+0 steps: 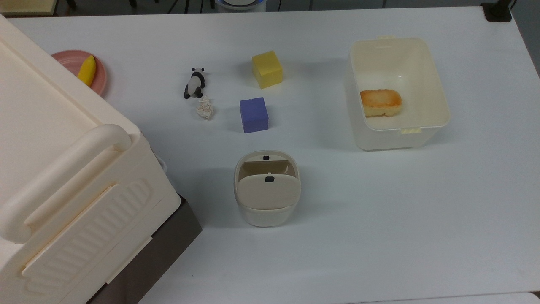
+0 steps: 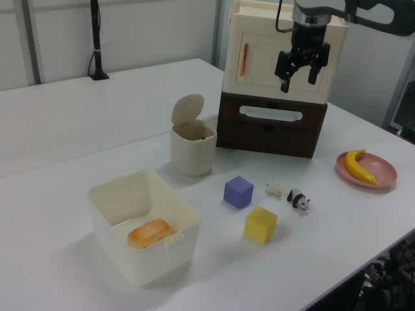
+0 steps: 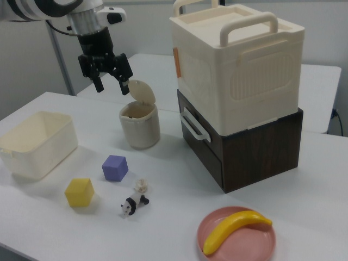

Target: Grab it up and put it in the trash

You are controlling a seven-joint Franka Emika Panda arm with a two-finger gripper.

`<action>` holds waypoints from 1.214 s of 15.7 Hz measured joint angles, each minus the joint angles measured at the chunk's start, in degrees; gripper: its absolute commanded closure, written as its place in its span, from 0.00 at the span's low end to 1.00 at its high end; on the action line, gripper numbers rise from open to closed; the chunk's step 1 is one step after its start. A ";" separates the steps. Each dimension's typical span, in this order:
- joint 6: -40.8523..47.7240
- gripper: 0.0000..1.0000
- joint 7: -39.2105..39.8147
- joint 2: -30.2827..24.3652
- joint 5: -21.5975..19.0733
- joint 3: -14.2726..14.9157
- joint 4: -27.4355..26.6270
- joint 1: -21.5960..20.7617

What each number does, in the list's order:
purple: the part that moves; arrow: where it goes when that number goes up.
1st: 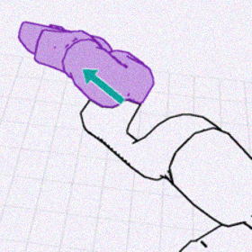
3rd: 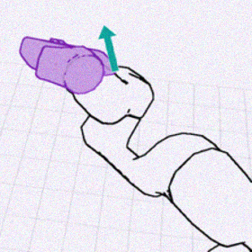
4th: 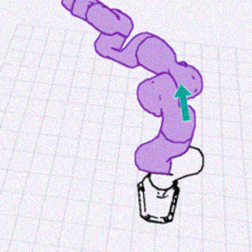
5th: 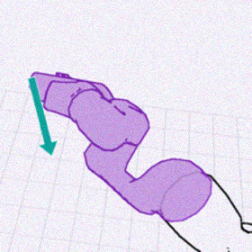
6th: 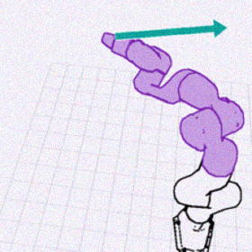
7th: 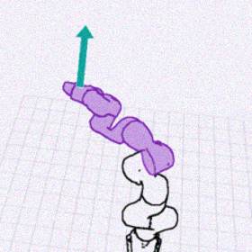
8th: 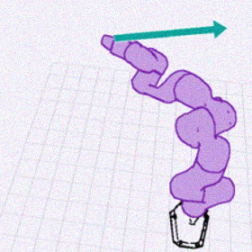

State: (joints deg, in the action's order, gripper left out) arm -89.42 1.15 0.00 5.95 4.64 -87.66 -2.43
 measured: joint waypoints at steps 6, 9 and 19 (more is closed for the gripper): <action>0.00 0.00 0.01 0.04 0.00 -0.18 -0.17 -0.09; 0.00 0.00 0.04 0.13 0.00 -0.18 -0.31 -0.09; -0.77 0.00 0.64 0.24 1.00 -0.18 -3.02 -0.09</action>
State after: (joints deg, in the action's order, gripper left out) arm -90.19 1.79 0.25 6.95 4.46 -90.69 -2.51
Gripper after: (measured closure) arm 0.000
